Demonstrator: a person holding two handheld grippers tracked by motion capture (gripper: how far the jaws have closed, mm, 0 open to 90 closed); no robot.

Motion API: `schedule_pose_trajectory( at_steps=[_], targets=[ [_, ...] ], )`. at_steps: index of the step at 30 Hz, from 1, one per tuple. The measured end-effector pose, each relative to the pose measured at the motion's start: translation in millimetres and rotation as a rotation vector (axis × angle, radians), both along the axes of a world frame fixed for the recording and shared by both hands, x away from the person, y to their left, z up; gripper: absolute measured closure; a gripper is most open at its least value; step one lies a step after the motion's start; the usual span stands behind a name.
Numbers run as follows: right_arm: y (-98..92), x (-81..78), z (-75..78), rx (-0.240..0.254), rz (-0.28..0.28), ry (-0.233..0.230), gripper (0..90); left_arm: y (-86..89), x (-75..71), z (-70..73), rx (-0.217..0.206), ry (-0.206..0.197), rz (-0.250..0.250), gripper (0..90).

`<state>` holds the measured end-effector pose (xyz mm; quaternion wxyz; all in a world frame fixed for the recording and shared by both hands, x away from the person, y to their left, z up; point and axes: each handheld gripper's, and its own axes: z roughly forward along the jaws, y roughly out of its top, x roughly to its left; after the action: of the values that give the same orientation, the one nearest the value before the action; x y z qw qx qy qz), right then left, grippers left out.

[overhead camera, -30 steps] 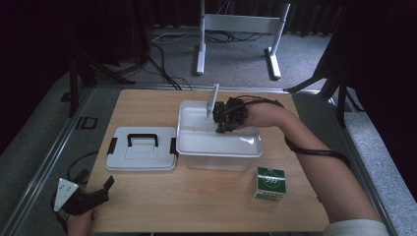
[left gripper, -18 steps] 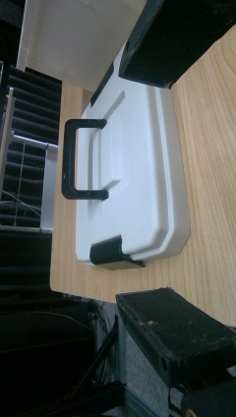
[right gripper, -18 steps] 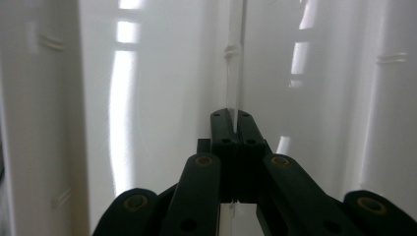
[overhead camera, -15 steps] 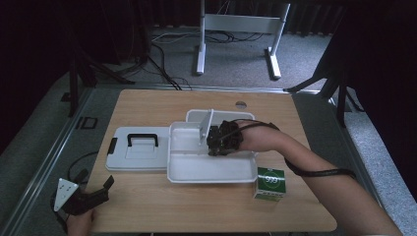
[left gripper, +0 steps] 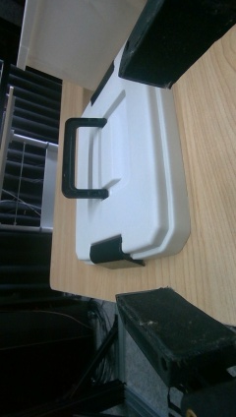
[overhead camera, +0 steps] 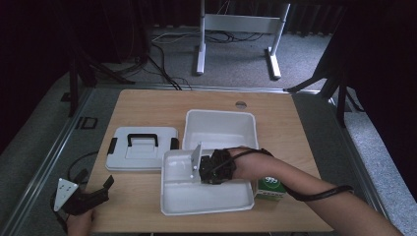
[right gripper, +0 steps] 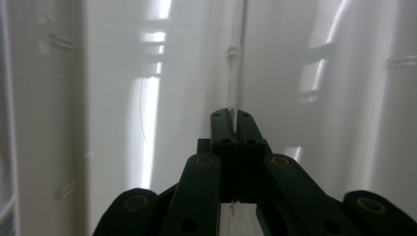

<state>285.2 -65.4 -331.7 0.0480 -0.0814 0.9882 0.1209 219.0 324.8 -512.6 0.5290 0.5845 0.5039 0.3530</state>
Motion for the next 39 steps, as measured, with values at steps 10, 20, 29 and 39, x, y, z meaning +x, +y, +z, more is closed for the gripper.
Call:
schedule_pose_trajectory(
  at_steps=[10,20,29,39],
  targets=[
    [7.9,-3.1,-54.8,-0.031,-0.008,0.046,89.1,0.2,0.1,-0.1,-0.001,-0.001,0.000,1.5],
    [18.0,1.5,-98.4,-0.072,-0.027,0.047,89.1,0.0,0.2,-0.1,0.004,-0.001,-0.002,1.5],
    [22.0,10.0,-113.0,-0.077,-0.046,0.022,89.1,0.1,0.1,-0.1,0.004,-0.002,-0.004,1.5],
    [24.0,11.1,-130.3,-0.095,-0.043,0.031,89.0,0.2,0.1,-0.1,0.004,-0.003,-0.005,1.5]
  ],
)
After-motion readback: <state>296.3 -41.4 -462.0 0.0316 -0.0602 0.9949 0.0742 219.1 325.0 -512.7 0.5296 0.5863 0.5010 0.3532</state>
